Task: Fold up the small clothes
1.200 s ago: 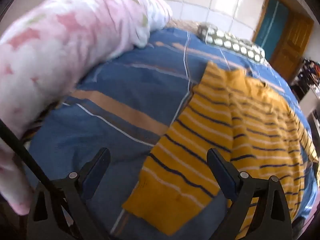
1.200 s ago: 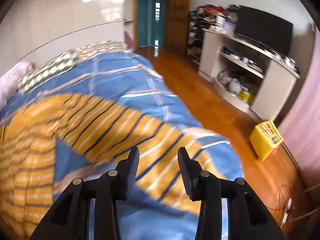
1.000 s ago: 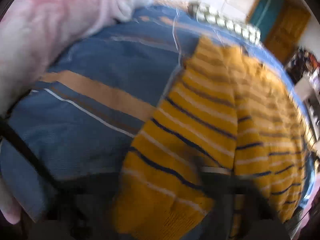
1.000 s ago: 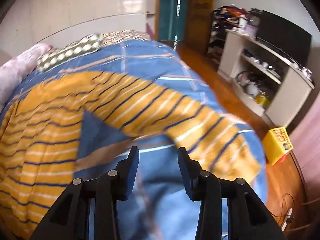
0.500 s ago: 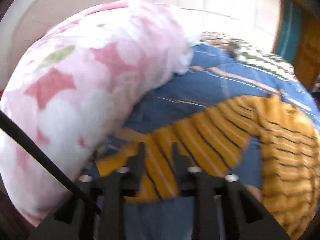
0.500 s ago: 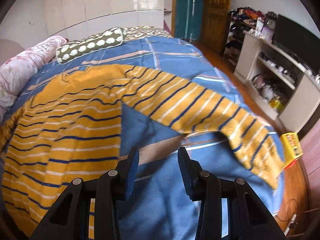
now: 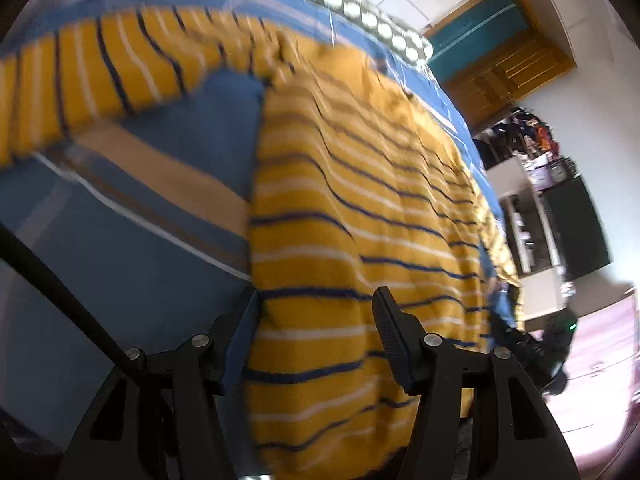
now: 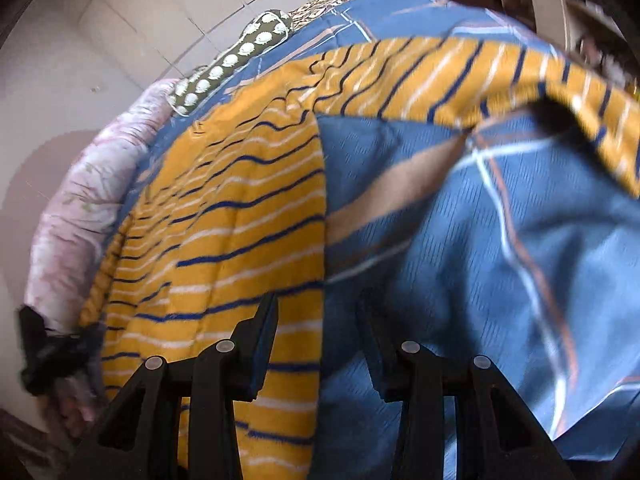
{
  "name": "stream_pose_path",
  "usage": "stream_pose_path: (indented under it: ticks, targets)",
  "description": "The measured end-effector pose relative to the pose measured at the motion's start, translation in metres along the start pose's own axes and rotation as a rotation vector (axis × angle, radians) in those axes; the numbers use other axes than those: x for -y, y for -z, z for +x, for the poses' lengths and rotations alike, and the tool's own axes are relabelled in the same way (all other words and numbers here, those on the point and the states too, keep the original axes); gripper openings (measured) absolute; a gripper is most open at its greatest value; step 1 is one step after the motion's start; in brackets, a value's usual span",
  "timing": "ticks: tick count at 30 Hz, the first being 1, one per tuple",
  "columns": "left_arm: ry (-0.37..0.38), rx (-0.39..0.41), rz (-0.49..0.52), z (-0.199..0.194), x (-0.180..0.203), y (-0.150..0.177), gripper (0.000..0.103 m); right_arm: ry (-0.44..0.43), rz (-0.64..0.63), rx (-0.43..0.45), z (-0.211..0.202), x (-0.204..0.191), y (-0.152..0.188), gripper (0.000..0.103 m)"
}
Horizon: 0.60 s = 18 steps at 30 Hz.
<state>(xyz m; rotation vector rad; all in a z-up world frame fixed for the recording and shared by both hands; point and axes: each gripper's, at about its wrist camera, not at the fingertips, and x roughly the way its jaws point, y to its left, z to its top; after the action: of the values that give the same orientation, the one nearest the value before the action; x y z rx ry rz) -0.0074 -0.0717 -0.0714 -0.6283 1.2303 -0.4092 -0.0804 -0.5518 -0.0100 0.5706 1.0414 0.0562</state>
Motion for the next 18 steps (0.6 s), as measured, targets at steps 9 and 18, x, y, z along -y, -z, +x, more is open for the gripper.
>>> stream_pose_path:
  ticks: [9, 18]
  targets:
    - [0.077, 0.037, 0.044, -0.008, 0.008, 0.042, 0.056, -0.162, 0.027, -0.101, 0.006, -0.011, 0.04, 0.044]
    - [0.102, 0.027, 0.075, -0.016, 0.007, 0.084, 0.055, -0.204, -0.009, -0.15, 0.0, -0.018, 0.078, 0.044]
